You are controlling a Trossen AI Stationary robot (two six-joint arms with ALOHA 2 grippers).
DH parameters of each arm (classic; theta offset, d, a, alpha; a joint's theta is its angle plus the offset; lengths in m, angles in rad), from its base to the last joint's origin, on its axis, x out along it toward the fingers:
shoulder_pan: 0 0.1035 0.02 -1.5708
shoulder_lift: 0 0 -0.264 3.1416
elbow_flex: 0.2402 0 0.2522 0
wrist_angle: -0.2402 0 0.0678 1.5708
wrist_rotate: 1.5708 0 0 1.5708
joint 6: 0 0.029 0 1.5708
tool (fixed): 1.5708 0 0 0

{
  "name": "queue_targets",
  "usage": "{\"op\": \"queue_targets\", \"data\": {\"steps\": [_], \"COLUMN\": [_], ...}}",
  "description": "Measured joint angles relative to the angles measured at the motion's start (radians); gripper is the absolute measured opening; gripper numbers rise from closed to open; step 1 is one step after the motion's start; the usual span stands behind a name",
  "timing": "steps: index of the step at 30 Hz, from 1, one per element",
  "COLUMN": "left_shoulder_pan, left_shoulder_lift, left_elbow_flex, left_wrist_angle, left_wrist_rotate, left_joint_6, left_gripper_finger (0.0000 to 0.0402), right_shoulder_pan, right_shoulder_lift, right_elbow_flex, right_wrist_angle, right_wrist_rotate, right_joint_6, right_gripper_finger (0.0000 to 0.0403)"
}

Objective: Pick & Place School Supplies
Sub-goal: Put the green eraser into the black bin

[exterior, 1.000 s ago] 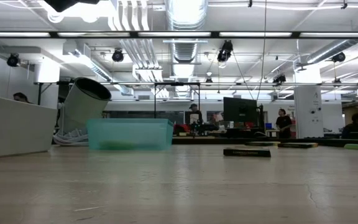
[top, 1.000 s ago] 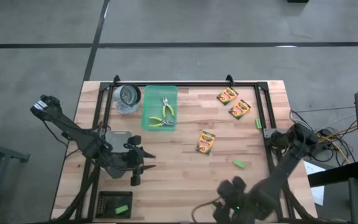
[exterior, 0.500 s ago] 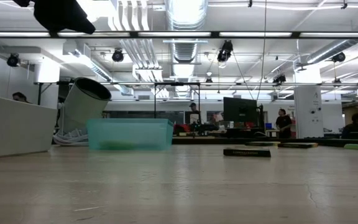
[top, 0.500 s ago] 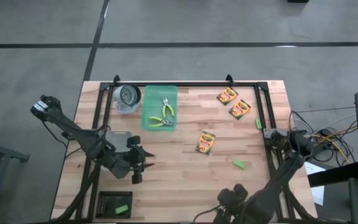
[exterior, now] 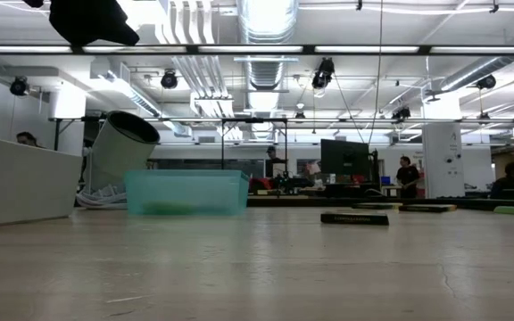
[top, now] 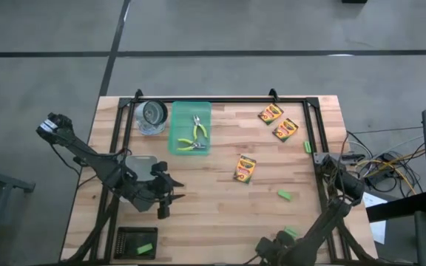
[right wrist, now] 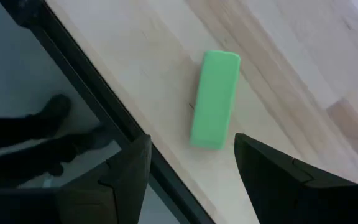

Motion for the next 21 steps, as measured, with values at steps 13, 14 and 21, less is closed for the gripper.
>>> {"op": "queue_targets", "data": {"steps": [13, 14, 21], "left_shoulder_pan": [0.004, 0.004, 0.004], "left_shoulder_lift": [0.000, 0.000, 0.000], "left_elbow_flex": [0.000, 0.000, 0.000], "left_wrist_angle": [0.000, 0.000, 0.000], "left_wrist_rotate": [-0.008, -0.008, -0.008], "left_joint_6": [0.000, 0.000, 0.001], "left_gripper_finger": [0.0165, 0.0165, 0.0165], "right_shoulder_pan": [0.003, 0.003, 0.002], "right_shoulder_lift": [0.007, 0.007, 0.007], "right_elbow_flex": [-0.002, -0.004, -0.027], "right_wrist_angle": [0.002, 0.001, -0.004], "right_wrist_rotate": [0.097, 0.096, 0.093], "right_joint_6": [0.061, 0.063, 0.122], "right_gripper_finger": [0.0226, 0.0226, 0.0226]}}
